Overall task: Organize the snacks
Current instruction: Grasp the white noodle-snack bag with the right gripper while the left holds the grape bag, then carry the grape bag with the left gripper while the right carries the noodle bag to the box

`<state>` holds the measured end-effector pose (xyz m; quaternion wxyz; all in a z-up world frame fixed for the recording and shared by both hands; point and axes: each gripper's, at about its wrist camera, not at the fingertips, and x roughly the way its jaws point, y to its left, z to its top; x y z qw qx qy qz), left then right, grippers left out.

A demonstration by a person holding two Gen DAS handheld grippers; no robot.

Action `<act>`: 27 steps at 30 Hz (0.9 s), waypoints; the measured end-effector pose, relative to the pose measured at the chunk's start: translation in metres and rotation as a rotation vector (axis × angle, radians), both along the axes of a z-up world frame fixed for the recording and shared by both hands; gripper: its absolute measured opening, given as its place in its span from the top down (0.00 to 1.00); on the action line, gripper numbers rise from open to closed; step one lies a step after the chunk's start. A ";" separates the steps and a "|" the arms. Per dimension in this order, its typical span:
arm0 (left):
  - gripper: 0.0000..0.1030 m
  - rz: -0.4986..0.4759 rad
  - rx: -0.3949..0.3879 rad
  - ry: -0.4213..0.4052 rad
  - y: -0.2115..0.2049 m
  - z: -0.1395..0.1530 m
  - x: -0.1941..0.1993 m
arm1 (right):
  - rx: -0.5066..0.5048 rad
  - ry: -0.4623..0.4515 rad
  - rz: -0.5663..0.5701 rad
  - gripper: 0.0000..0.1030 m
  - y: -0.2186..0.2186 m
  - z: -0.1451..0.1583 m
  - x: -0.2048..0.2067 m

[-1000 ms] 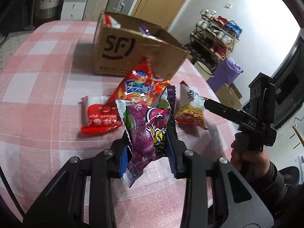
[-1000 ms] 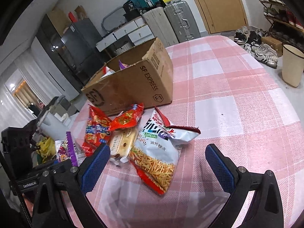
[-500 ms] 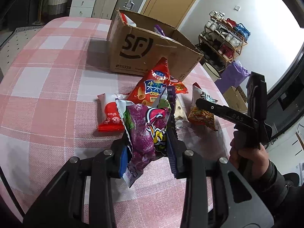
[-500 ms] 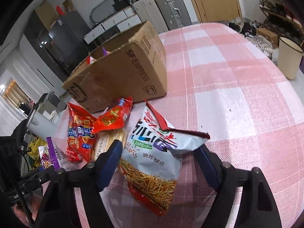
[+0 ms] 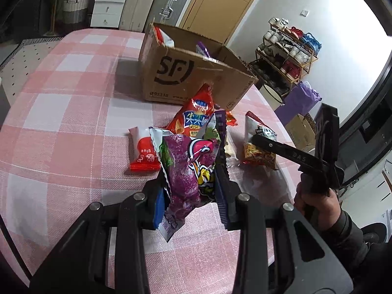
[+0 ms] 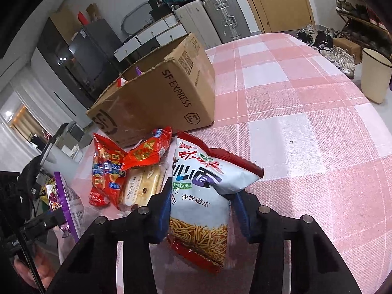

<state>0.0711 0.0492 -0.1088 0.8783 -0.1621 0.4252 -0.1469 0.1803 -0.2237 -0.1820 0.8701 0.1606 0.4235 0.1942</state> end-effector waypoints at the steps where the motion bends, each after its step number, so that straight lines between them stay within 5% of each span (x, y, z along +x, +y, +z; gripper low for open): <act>1: 0.69 0.005 0.003 -0.004 0.001 0.002 -0.001 | 0.006 -0.009 0.003 0.57 -0.001 0.003 -0.003; 13: 0.69 0.003 0.045 -0.085 -0.006 0.041 -0.027 | 0.040 -0.084 0.025 0.57 -0.009 0.044 -0.039; 27: 0.69 0.018 0.072 -0.208 -0.004 0.098 -0.012 | 0.054 -0.281 0.191 0.57 0.027 0.134 -0.058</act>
